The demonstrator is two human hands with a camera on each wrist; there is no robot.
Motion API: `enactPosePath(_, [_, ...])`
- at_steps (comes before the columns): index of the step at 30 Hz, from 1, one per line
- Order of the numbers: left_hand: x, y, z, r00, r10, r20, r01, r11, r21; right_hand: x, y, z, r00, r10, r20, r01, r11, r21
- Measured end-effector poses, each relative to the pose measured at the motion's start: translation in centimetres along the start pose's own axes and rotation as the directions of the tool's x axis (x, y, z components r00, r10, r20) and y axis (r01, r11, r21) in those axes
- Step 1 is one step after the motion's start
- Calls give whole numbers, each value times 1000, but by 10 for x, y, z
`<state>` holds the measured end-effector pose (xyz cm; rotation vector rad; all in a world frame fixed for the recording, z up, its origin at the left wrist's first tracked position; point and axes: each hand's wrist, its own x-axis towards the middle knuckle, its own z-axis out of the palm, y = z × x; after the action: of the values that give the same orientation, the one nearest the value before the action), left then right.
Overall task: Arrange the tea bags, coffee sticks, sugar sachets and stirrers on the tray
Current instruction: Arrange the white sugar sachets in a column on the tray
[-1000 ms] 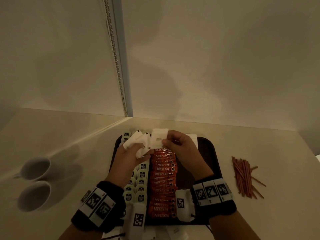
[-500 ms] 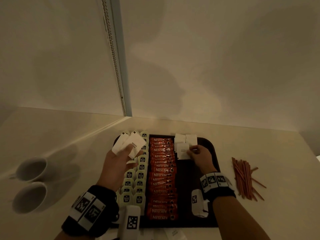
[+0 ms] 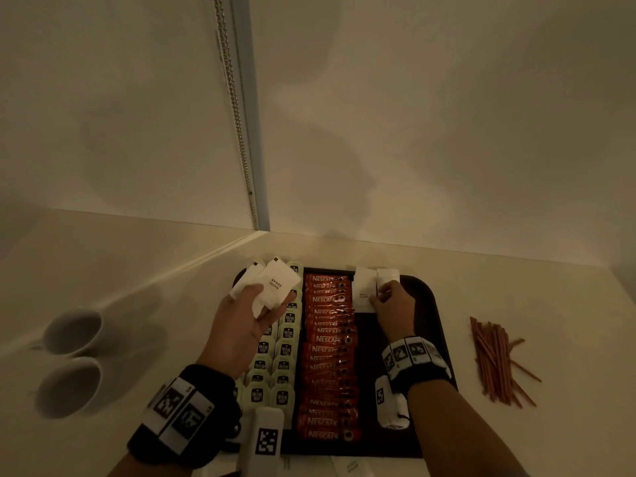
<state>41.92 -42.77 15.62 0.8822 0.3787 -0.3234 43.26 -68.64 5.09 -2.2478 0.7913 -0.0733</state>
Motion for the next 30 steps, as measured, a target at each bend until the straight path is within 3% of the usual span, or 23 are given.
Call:
enactPosePath(3, [1, 1, 2, 999, 35, 6, -36, 995, 97, -9, -23, -6, 991, -128, -35, 130, 988, 85])
enactPosePath(5, [1, 0, 4, 998, 57, 24, -61, 972, 227, -26, -56, -16, 957, -285, 55, 262, 930, 257])
enactPosePath(8, [3, -1, 8, 993, 117, 20, -113, 883, 455, -54, -101, -30, 820, -489, 298, 331, 830, 450])
enactPosePath(11, [5, 1, 11, 979, 204, 29, -186, 816, 548, -64, -118, -33, 752, -559, 348, 388, 803, 452])
enactPosePath(16, [0, 7, 12, 976, 211, 45, -207, 853, 478, -72, -109, -32, 836, -416, 359, 117, 773, 624])
enactPosePath(18, [-1, 5, 11, 974, 220, 51, -217, 845, 489, -77, -104, -31, 835, -371, 407, 14, 752, 659])
enactPosePath(21, [-1, 4, 12, 963, 263, 52, -251, 814, 524, -86, -100, -29, 822, -353, 447, -17, 769, 639])
enactPosePath(24, [-1, 1, 17, 959, 270, 89, -271, 775, 571, -89, -92, -29, 845, -304, 440, -88, 732, 675])
enactPosePath(28, [2, -1, 18, 990, 138, 27, -136, 890, 436, -73, -65, -33, 898, -191, 396, -193, 637, 746])
enactPosePath(30, [3, 0, 14, 995, 95, -18, -83, 933, 351, -55, -41, -37, 944, -96, 317, -185, 642, 744])
